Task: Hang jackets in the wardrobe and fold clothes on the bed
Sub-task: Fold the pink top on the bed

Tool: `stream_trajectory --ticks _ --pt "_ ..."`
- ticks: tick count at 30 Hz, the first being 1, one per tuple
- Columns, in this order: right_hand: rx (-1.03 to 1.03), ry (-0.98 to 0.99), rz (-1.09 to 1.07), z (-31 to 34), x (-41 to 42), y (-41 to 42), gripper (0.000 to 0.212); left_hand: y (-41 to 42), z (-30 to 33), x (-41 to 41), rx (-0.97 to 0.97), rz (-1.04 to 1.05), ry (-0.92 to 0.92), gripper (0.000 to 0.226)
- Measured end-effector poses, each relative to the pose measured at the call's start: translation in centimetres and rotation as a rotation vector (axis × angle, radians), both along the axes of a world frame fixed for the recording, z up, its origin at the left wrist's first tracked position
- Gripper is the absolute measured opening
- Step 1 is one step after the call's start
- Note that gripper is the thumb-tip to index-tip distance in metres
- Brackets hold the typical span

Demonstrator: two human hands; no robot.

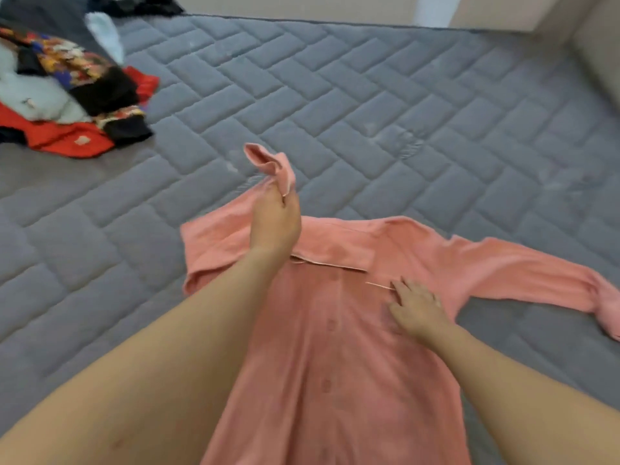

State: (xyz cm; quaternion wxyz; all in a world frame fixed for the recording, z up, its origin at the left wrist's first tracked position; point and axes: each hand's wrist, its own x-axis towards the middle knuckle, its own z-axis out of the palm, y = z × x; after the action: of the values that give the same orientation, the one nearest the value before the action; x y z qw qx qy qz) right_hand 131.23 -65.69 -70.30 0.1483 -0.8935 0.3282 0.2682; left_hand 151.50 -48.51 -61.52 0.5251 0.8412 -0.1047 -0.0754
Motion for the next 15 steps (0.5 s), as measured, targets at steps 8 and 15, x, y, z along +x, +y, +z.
stream_trajectory --ticks 8,15 --pt "0.042 -0.167 -0.42 -2.0 -11.6 -13.6 0.056 -18.0 -8.2 -14.3 0.694 -0.544 -0.039 0.065" --pt "0.625 -0.758 -1.521 -1.7 -15.0 -22.2 0.03 -22.0 -11.4 -19.8 1.082 -0.521 0.066 0.069"
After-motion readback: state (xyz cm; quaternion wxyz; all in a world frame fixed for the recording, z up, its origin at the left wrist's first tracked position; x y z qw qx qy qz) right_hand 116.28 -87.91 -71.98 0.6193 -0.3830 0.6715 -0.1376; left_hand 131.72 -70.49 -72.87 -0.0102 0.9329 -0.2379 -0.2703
